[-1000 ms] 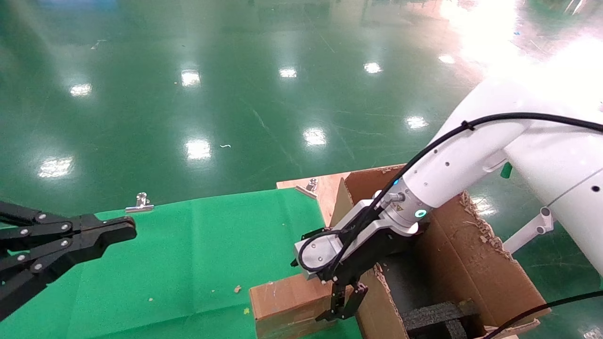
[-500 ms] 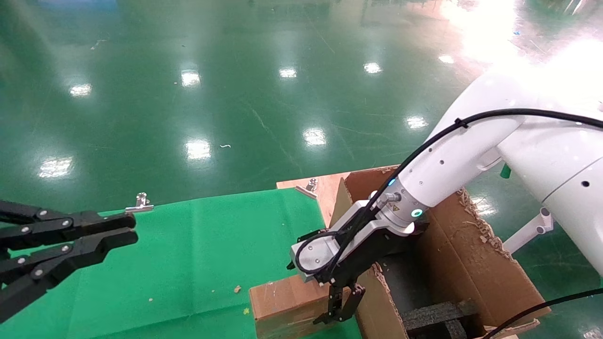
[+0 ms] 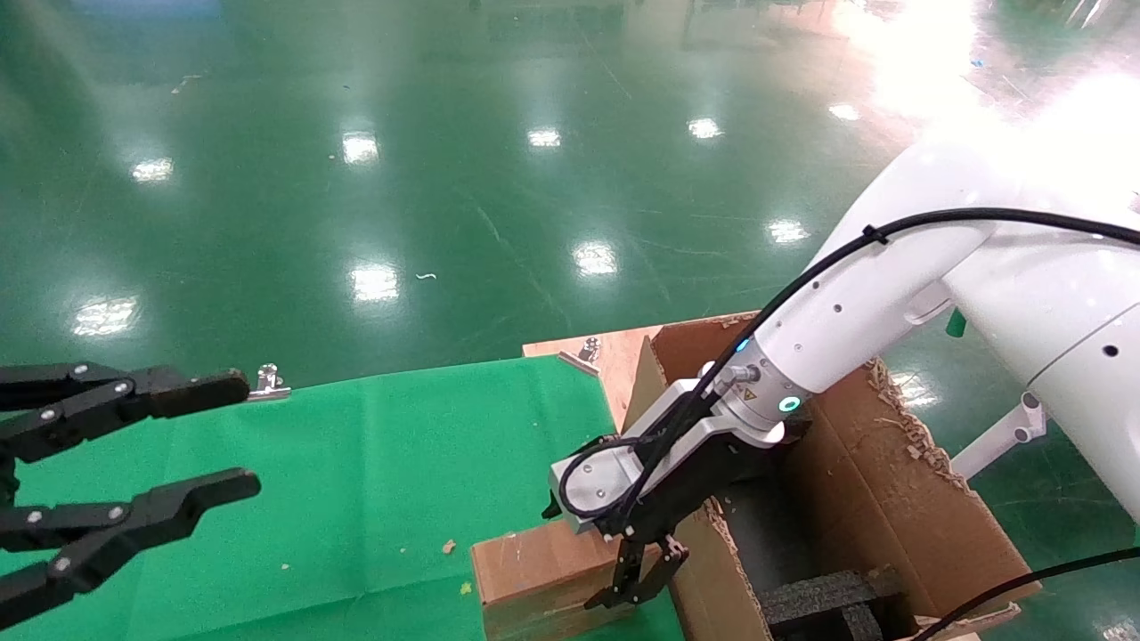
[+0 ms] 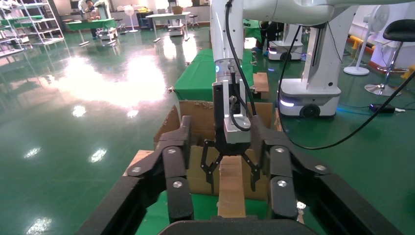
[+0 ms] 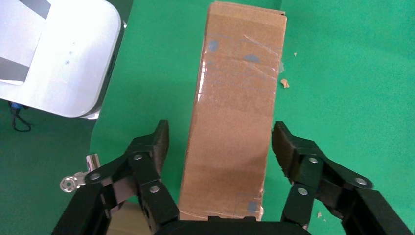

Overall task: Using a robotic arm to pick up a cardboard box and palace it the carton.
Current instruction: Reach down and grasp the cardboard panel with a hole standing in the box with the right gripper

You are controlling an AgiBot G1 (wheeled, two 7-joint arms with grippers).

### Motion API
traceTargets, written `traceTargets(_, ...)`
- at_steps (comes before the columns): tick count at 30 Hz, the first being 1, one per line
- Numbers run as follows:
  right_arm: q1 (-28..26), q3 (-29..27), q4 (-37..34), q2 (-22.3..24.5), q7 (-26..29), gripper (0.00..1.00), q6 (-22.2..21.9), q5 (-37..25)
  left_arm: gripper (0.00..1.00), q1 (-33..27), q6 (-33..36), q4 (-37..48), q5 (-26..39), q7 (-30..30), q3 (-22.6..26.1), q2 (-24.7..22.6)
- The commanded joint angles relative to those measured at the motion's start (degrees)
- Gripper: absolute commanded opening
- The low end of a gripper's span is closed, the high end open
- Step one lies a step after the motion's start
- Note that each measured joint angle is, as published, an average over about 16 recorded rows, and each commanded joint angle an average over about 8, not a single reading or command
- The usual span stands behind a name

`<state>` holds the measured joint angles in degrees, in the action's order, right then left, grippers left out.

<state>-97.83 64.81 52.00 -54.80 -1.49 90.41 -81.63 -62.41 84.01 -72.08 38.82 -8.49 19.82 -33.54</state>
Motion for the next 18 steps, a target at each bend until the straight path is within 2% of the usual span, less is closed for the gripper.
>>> traceTargets(1, 0.0, 0.0, 0.0, 0.0, 0.0, 0.00, 0.0, 0.0, 1.00, 0.0, 0.0, 0.0, 0.0, 0.0, 0.0, 0.0)
traceTargets(18, 0.1, -0.2, 0.1, 0.1, 0.1, 0.00, -0.2, -0.1, 1.00, 0.0, 0.0, 0.0, 0.0, 0.0, 0.0, 0.0)
